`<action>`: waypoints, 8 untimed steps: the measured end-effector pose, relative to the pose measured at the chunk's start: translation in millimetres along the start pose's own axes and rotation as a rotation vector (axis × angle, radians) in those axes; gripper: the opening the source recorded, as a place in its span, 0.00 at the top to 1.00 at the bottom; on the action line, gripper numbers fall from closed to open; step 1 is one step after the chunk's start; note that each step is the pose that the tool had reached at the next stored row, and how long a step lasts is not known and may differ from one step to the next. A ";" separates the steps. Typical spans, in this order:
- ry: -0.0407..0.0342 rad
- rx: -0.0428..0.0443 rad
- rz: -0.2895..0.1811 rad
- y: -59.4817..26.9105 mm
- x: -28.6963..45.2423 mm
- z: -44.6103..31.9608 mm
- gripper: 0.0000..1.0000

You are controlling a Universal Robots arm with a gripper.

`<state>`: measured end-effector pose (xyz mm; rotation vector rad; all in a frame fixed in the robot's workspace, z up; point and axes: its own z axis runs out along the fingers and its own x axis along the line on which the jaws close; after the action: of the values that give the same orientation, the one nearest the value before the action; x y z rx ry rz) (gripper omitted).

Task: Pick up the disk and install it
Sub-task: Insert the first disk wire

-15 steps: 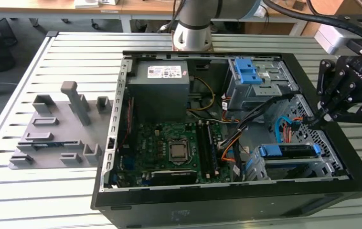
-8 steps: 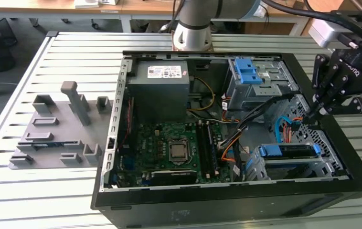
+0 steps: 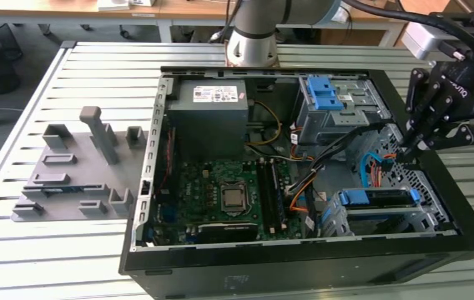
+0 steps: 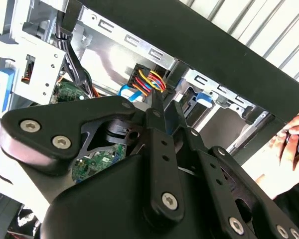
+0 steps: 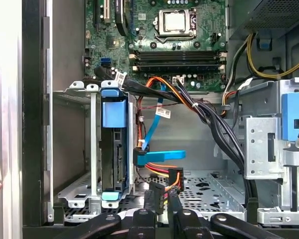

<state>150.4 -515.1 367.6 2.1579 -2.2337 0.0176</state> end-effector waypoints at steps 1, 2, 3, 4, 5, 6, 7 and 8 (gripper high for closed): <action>0.0020 -0.0002 0.000 0.0 -0.2 0.7 0.75; 0.0050 -0.0002 0.000 -0.1 -0.2 1.4 0.75; 0.0084 -0.0001 0.000 -0.1 -0.3 2.2 0.75; 0.0113 0.0000 0.000 -0.1 -0.4 2.9 0.75; 0.0140 0.0001 0.000 -0.1 -0.4 3.6 0.75; 0.0175 0.0003 0.000 -0.1 -0.4 4.3 0.75; 0.0219 0.0004 0.000 -0.1 -0.4 4.9 0.75; 0.0265 0.0006 0.000 -0.2 -0.4 5.6 0.75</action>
<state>150.5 -514.9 362.0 2.1445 -2.2202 0.0465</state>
